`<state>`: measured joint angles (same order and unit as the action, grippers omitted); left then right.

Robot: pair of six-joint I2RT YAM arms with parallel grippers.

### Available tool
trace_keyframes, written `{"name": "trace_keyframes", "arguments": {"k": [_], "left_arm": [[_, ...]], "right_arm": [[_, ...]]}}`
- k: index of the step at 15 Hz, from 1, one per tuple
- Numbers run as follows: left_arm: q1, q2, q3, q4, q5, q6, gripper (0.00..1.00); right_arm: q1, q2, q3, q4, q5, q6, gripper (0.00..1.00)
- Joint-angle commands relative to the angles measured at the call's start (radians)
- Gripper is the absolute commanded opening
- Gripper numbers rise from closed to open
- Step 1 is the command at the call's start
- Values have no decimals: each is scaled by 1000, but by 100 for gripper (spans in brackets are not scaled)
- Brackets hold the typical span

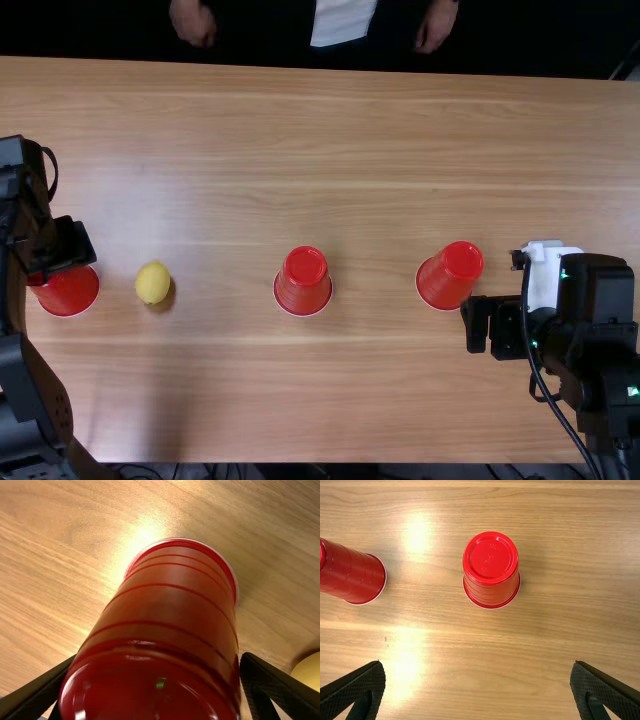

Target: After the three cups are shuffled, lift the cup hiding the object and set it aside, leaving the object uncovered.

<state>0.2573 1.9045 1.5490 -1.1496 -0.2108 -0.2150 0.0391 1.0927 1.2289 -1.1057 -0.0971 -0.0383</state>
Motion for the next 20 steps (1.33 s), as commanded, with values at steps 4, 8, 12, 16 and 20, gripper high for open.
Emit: {"name": "trace_keyframes", "arguments": {"k": [4,8,12,16,20], "left_arm": [[2,-177,-13,-3,-1,-17,100],[-41,-343,-6,5,1,-13,100],[-207,-469,-78,3,1,-10,100],[-291,-596,-175,3,139,-11,100],[-293,-705,-256,5,192,-11,100]], "right_arm": [[7,-11,-9,2,-10,7,100],[8,-16,-8,2,-10,3,100],[10,-17,-11,0,-10,3,100],[8,-90,-37,-4,-10,2,100],[8,-172,-75,-2,-10,2,100]]}}
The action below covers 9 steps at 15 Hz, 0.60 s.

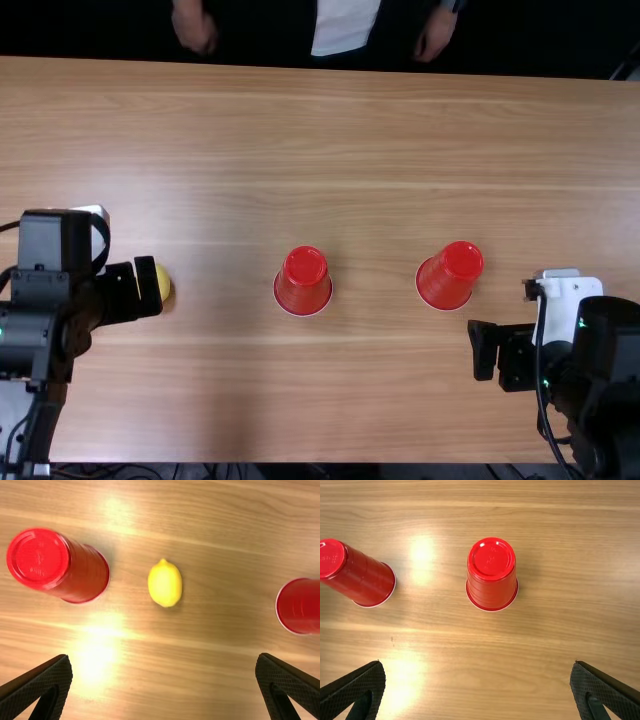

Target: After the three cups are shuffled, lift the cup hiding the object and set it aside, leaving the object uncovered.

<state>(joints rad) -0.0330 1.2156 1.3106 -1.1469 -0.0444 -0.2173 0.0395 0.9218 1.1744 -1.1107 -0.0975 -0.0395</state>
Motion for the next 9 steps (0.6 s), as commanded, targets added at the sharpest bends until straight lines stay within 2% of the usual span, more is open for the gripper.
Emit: {"name": "trace_keyframes", "arguments": {"k": [1,5,9], "left_arm": [[-2,-53,-43,6,26,-9,100],[1,-260,-229,33,26,-9,100],[13,-525,-470,193,4,-9,100]], "right_arm": [[8,-3,-32,3,-9,1,100],[7,-167,-117,29,-7,6,100],[7,-411,-294,149,-7,3,100]]}}
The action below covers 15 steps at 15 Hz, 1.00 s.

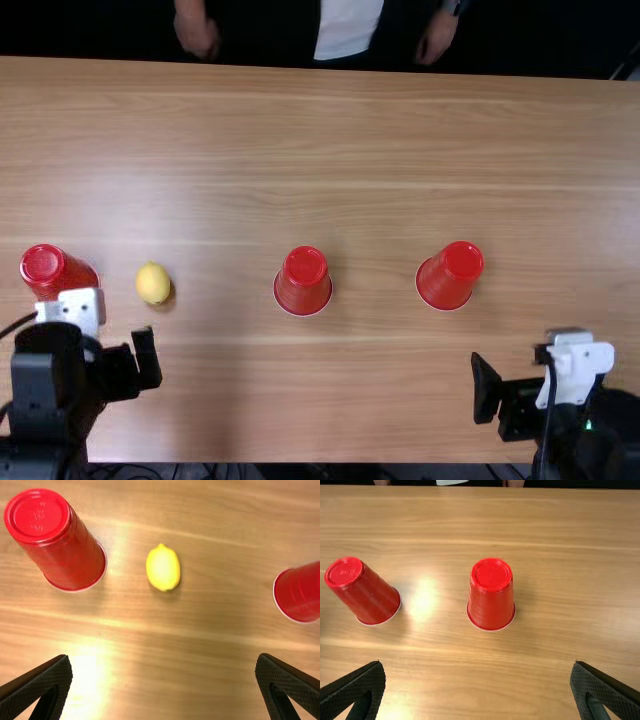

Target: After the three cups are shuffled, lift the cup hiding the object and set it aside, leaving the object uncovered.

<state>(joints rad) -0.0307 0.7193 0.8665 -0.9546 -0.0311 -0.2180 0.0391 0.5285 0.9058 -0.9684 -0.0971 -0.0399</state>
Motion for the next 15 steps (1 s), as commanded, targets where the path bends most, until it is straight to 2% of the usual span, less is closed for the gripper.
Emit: {"name": "trace_keyframes", "arguments": {"k": [1,5,8,9,11,13,15], "left_arm": [[11,-89,-86,34,-13,-10,100],[17,-330,-279,66,-17,-7,100],[29,-454,-389,207,-68,-8,100],[32,-488,-422,226,-74,-8,100],[40,-524,-477,251,-72,-3,100],[52,-607,-529,281,-68,4,100],[52,-686,-586,371,-66,28,100]], "right_arm": [[7,-82,-51,10,-8,3,100],[-2,-292,-222,91,-6,3,100],[-61,-502,-324,137,-2,1,100],[-84,-529,-349,137,1,-2,100],[-122,-529,-366,135,1,-4,100],[-128,-529,-357,146,3,1,100],[-128,-529,-377,255,0,-10,100]]}}
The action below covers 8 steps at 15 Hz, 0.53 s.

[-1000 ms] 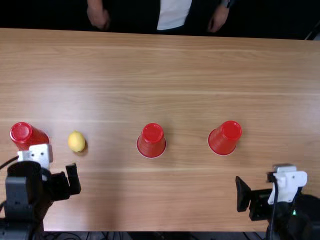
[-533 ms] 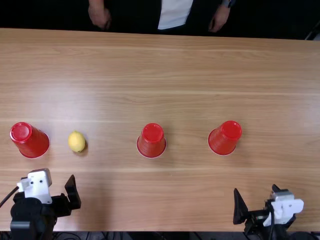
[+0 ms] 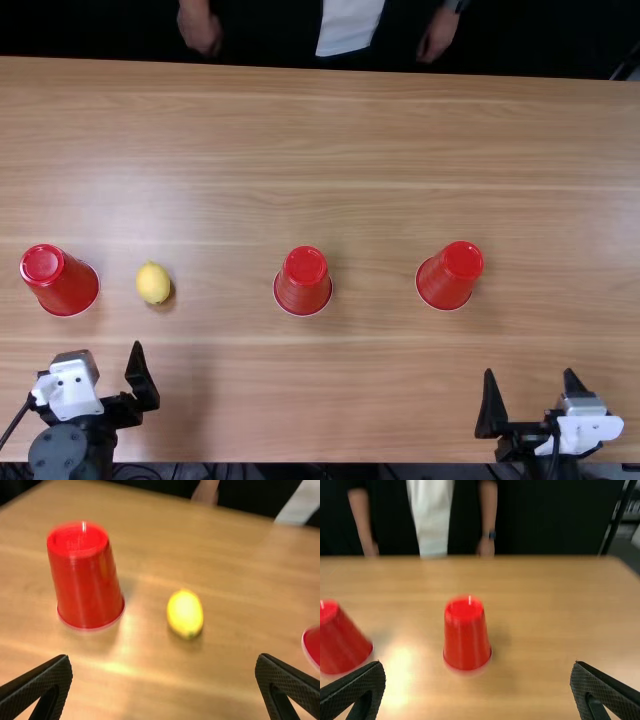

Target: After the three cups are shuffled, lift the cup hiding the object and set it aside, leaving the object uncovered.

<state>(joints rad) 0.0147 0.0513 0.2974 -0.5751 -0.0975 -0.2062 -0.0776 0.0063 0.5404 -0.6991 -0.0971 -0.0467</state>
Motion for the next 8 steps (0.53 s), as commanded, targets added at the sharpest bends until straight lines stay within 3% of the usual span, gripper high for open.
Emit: {"name": "trace_keyframes", "arguments": {"k": [1,3,5,6,8], "left_arm": [[7,-44,-52,63,5,55,100],[-2,-51,-133,231,13,134,100],[-4,-51,-170,341,16,156,100],[-4,-51,-188,402,39,156,100],[-4,-51,-297,542,180,155,100]], "right_arm": [[-11,-6,-51,85,-2,-3,100],[-11,-6,-160,363,-8,-1,100],[-13,-6,-273,632,-6,3,100],[-13,-6,-327,733,-4,8,100],[-13,-6,-405,810,-4,8,100]]}}
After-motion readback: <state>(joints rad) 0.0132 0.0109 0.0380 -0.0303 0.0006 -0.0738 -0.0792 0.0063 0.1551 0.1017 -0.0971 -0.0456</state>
